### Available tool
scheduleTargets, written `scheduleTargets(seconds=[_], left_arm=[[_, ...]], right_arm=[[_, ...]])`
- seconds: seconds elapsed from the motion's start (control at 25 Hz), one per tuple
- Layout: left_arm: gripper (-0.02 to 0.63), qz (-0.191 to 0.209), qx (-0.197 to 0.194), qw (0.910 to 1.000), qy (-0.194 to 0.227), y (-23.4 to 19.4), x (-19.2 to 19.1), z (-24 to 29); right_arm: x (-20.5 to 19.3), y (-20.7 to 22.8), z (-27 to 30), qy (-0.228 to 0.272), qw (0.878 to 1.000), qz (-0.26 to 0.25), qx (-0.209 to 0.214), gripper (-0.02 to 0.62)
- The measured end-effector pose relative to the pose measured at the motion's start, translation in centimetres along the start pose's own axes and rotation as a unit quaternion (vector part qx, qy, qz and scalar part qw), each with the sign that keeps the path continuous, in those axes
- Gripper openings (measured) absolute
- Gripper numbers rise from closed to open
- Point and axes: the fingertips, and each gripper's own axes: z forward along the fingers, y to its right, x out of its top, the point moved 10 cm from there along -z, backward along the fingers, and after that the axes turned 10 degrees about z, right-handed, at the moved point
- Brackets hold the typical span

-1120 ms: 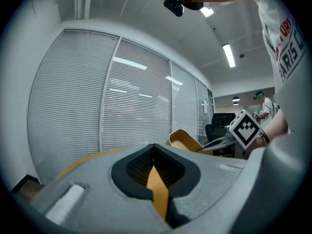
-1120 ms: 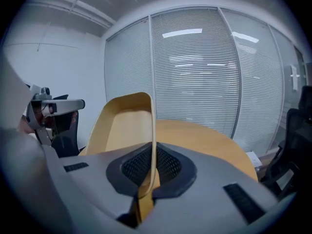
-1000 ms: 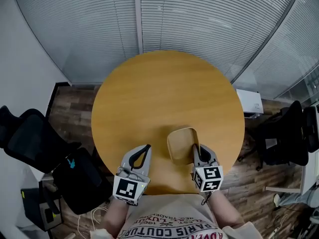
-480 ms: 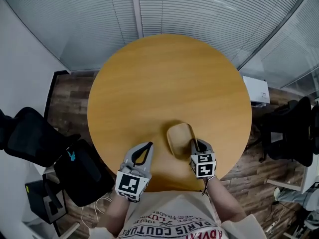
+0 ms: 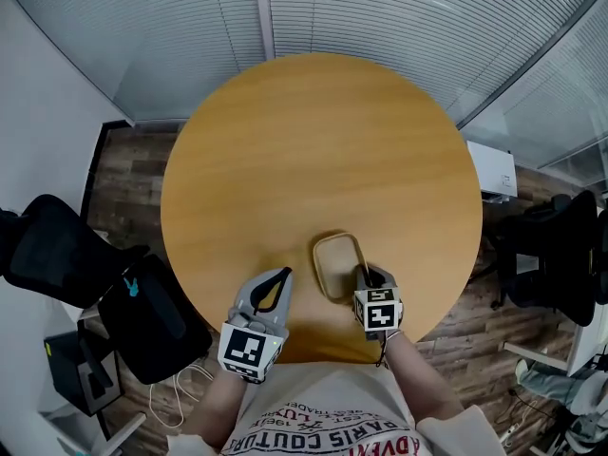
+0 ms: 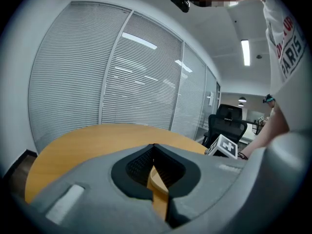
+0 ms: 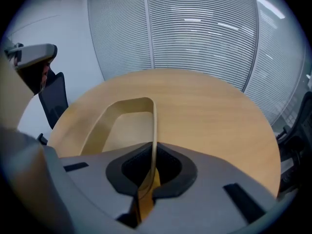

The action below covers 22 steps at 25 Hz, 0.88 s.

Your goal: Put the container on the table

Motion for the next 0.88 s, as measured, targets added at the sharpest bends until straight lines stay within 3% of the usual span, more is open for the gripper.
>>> scheduleTargets(seconds=[0.44,0.68,0.76,0.88], left_arm=[[0.006,0.009,0.007,0.9999,-0.004,0.7,0.6,-0.4],[0.006,0.014,0.013,0.9998,-0.002,0.8,1.0,-0.6],[0.006,0.013,0.018,0.9997,0.004,0.8,1.3,-0.6],[0.006,0.016,0.023,0.9995,0.012,1.1,1.9,-0.6]], right_arm=[[-0.7,0.9,0.6,-0.018,1.000,0.006,-0.003,0.041],[0.5,1.0,-0.3,0.012,0.999,0.046,0.022,0.167],[1.6,0.9,-1.3,0.040,0.997,0.063,0.034,0.163],[3.8,0.5,-3.5,0.089,0.993,0.056,0.051,0.103]])
